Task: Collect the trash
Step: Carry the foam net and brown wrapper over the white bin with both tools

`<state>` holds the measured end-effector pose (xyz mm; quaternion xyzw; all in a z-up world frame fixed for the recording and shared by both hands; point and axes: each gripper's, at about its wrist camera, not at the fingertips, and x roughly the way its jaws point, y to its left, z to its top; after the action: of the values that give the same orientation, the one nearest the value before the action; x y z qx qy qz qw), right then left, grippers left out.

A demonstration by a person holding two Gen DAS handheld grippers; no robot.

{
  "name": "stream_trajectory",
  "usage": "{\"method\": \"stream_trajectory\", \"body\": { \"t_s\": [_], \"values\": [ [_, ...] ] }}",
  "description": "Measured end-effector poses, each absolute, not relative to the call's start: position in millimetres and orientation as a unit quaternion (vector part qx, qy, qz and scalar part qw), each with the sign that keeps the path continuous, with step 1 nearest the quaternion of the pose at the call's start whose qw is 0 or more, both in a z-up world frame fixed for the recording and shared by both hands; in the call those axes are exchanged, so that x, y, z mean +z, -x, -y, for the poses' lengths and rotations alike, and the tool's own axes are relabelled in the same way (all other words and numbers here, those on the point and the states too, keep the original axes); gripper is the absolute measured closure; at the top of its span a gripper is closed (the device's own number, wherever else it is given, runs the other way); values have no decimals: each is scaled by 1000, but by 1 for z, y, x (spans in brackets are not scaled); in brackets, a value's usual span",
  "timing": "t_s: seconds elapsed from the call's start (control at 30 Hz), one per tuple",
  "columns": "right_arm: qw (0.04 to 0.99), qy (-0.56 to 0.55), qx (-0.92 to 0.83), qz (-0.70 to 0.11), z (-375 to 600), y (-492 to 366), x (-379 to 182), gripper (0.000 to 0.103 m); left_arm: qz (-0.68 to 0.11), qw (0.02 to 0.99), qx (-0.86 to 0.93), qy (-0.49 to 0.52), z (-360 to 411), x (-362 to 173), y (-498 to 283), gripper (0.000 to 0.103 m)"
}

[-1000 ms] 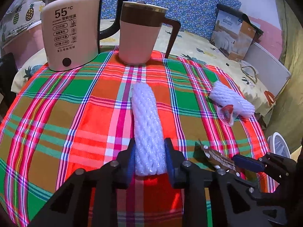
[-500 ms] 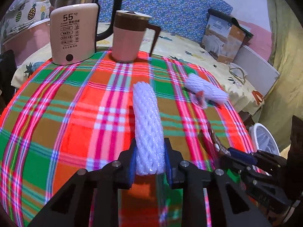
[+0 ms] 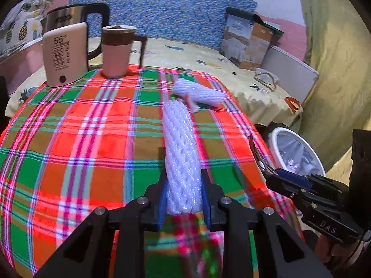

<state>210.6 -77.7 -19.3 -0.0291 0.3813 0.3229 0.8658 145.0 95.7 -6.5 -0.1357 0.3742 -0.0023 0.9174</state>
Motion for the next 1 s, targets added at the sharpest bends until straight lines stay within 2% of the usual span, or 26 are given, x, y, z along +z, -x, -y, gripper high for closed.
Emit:
{"method": "stream_trajectory", "body": {
  "t_s": [1.0],
  "values": [
    [900,-23,241,-362,162,-188,-11,79,-371,919,-99,92,14,9,-130,77]
  ]
}}
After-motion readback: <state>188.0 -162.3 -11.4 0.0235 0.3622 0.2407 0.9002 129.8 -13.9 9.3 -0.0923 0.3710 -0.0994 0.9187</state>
